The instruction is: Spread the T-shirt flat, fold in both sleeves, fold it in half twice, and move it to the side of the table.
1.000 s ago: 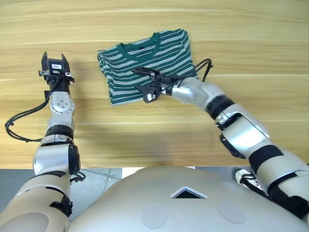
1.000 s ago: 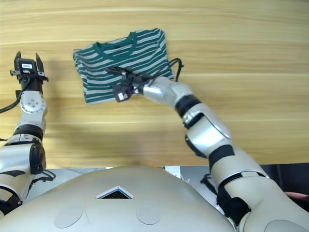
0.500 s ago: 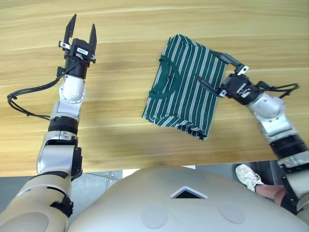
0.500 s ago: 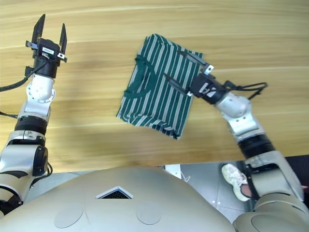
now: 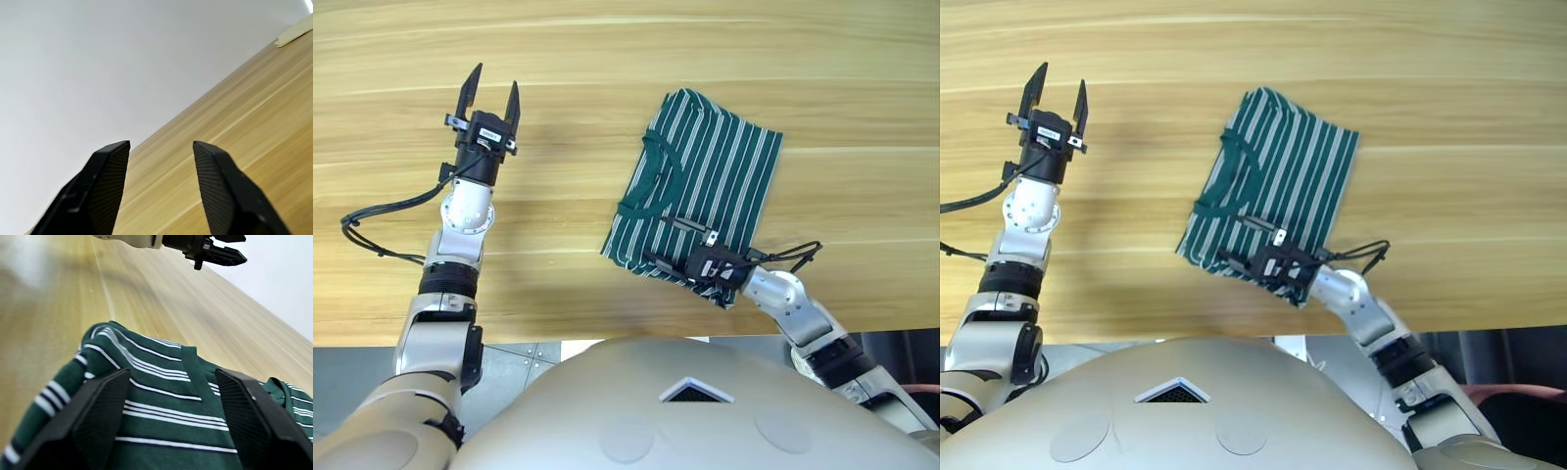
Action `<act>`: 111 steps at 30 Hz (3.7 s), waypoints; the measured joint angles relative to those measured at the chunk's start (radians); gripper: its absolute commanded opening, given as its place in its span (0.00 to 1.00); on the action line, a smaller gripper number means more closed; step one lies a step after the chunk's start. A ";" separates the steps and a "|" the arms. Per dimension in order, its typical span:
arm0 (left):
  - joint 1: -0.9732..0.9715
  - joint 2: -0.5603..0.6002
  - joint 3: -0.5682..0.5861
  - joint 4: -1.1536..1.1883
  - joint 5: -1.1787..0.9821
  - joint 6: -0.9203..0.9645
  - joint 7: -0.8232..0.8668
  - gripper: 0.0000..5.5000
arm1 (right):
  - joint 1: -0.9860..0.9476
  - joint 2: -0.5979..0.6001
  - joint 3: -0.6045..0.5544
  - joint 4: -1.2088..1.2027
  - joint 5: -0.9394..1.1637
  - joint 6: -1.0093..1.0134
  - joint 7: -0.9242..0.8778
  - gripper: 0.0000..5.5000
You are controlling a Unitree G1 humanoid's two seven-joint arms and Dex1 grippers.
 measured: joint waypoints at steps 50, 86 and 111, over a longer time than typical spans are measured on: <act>0.235 0.062 -0.437 -0.386 0.216 0.077 -0.227 0.44 | 0.049 0.145 -0.454 -0.264 0.551 0.207 0.142 0.59; 0.903 0.471 0.009 -0.895 0.168 0.043 -0.651 0.44 | 0.204 -0.377 -0.321 -0.239 -0.361 -0.255 0.173 0.59; 0.809 0.526 -0.135 -0.840 0.177 -0.010 -0.651 0.00 | 0.111 -0.375 -0.274 -0.197 -0.373 -0.244 0.135 0.59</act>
